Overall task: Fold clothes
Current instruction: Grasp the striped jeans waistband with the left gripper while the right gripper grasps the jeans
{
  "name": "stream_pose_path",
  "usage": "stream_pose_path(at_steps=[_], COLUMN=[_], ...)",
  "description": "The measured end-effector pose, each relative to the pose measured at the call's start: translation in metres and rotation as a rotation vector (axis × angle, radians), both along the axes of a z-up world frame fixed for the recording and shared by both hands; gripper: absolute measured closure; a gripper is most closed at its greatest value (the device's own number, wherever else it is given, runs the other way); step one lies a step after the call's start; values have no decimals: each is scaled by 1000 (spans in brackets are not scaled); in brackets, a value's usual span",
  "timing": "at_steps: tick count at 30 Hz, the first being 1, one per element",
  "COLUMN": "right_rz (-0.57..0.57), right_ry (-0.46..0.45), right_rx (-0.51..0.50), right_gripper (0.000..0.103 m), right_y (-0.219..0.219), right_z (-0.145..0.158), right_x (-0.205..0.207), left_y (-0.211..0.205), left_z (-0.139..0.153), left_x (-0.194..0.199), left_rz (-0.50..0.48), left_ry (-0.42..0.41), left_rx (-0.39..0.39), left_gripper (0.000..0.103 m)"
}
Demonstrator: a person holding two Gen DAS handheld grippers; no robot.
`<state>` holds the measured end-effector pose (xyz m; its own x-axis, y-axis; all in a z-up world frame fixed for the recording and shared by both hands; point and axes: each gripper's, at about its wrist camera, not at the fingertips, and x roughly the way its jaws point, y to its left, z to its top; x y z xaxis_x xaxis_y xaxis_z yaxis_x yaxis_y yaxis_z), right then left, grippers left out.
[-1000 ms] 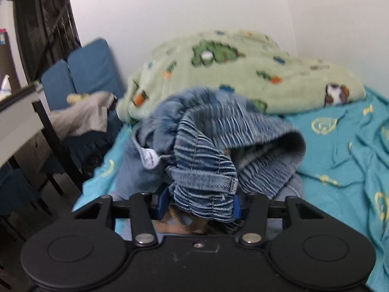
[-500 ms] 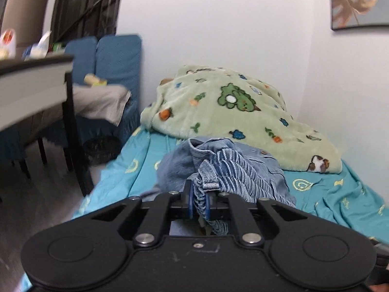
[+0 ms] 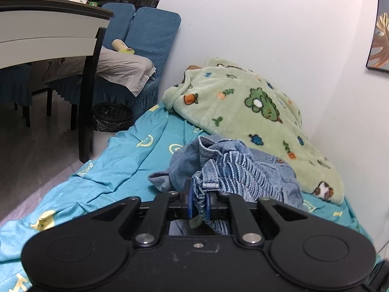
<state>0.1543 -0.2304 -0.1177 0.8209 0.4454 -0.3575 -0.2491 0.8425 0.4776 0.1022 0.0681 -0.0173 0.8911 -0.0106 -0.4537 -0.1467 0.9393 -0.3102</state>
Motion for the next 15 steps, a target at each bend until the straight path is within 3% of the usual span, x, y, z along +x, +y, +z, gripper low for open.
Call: stream_pose_path(at_steps=[1,3,4,9,15], right_rz=[-12,-32,-47,-91,5], right_ry=[-6,-36,-60,-208,-406], right_rx=[-22,-24,-13,26,-70], right_gripper=[73,77,85,93,94], right_y=[1,0,-4,-16,3], right_z=[1,7,13,55,104], right_x=[3,5,3,-5,-24], left_y=[0,-1,-2,-12,-41], left_z=[-2,-3,-3,0,-4], left_x=[1,0,0,-8,-17], left_rz=[-3,-15,-19,-21,-78], left_ry=[3,4,4,-9,-11], left_rx=[3,8,14,79,255], left_gripper=[91,87,85,55,52])
